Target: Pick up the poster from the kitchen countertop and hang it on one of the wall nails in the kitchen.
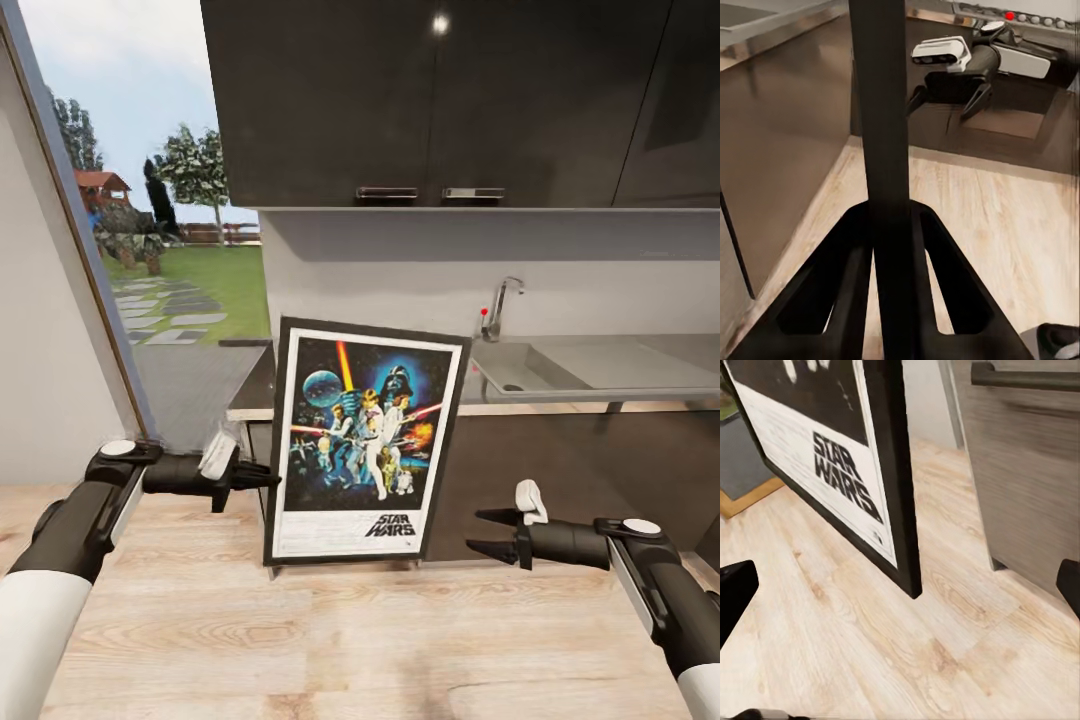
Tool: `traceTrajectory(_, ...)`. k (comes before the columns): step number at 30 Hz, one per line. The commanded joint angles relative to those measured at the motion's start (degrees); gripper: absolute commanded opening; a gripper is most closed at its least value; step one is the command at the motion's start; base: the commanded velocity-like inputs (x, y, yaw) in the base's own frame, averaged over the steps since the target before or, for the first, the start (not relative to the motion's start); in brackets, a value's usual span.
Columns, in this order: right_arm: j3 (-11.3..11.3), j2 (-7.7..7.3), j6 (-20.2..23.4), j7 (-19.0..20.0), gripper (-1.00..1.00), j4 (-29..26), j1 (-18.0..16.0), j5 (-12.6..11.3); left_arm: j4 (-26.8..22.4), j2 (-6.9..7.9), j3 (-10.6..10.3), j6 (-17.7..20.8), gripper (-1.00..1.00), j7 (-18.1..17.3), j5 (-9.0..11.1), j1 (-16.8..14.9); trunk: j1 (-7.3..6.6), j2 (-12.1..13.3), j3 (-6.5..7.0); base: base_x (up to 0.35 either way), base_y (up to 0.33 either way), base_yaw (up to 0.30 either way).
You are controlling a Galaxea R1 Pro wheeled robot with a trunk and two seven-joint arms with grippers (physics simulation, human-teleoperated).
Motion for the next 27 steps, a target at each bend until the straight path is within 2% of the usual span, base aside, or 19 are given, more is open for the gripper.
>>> traceTrajectory(1,-0.1,-0.02,0.6,0.4,1.0,0.0,0.0,-0.1,0.0,0.11,-0.1,0.2,-1.0,-0.1,0.5,0.4,0.0,0.0,-0.06,0.0,0.0,0.0)
traceTrajectory(3,-0.1,-0.05,0.6,0.8,1.0,-0.1,0.0,-0.1,0.2,0.43,-0.1,-1.0,-1.0,-0.1,1.6,1.7,0.0,0.0,-0.06,0.0,0.0,0.0)
traceTrajectory(8,-0.1,-0.07,0.6,1.1,1.0,-0.1,0.0,-0.1,0.2,0.89,-0.1,-2.1,-1.0,-0.1,2.5,4.0,0.0,0.0,-0.06,0.0,0.0,0.0)
traceTrajectory(24,0.3,0.27,0.6,1.1,1.0,-0.2,0.0,-0.2,-0.2,0.99,-0.2,-2.8,-1.0,-0.1,2.8,6.4,0.0,0.0,-0.06,0.0,0.0,0.0)
traceTrajectory(27,2.1,0.46,-0.6,1.1,1.0,-0.2,0.0,-0.2,-0.3,0.94,-0.3,-2.7,-1.0,-0.1,2.8,6.6,0.0,0.0,-0.06,0.0,0.0,0.0)
